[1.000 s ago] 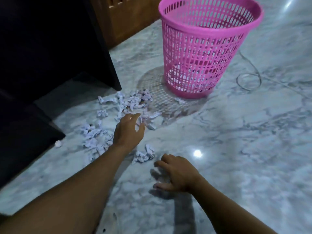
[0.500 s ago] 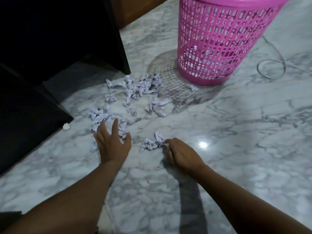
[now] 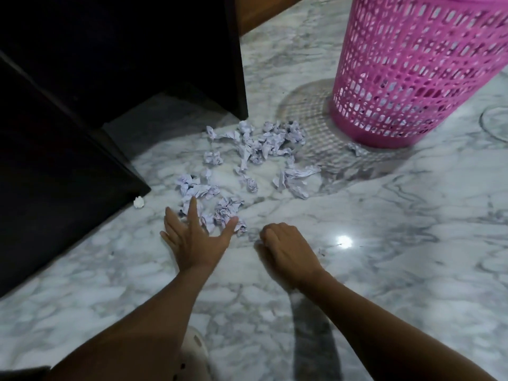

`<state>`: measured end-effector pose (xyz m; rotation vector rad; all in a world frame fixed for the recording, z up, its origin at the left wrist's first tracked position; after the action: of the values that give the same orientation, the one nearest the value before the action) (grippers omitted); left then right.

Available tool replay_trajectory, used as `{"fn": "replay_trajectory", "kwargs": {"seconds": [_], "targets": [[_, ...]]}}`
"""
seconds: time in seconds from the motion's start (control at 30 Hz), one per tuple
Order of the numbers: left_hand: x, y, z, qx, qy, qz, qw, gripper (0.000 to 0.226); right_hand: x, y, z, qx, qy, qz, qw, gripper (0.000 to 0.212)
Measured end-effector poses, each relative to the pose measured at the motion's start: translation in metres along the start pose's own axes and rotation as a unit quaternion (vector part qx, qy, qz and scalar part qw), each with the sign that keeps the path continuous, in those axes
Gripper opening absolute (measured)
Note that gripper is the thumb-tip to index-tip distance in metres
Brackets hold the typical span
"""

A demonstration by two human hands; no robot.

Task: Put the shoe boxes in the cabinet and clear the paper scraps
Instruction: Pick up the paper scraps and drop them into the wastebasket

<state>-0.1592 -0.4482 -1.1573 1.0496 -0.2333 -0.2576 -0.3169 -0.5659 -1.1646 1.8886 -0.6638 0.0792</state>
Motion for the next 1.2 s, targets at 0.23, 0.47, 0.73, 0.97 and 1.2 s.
{"fn": "replay_trajectory", "kwargs": {"seconds": [0.23, 0.47, 0.73, 0.97, 1.2], "targets": [[0.009, -0.01, 0.019, 0.001, -0.016, -0.005, 1.0, 0.125, 0.024, 0.02, 0.016, 0.051, -0.08, 0.057, 0.994, 0.026], [0.014, -0.028, 0.043, 0.077, -0.103, 0.02, 0.992, 0.096, 0.095, 0.089, 0.086, 0.032, -0.163, 0.252, 0.953, 0.025], [0.009, -0.036, 0.042, 0.086, -0.248, 0.123, 0.957, 0.032, 0.108, 0.022, 0.126, -0.025, -0.15, 0.001, 0.988, 0.049], [0.004, -0.038, 0.047, 0.047, -0.277, 0.124, 0.952, 0.012, 0.102, 0.021, 0.114, -0.02, -0.059, -0.049, 0.997, 0.065], [0.005, -0.038, 0.052, 0.006, -0.3, 0.12, 0.946, 0.011, 0.098, -0.005, 0.075, -0.049, 0.043, -0.092, 0.994, 0.051]]}}
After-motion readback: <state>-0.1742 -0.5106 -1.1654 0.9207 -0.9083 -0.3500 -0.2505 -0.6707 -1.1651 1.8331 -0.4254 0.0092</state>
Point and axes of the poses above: each hand's wrist, its own x-axis towards the middle knuckle, its own y-axis out of the back of the hand, z = x × y, the point moved 5 cm from there along x, towards the middle knuckle, and after that the axes turned 7 degrees about z, right-handed, at the moved point
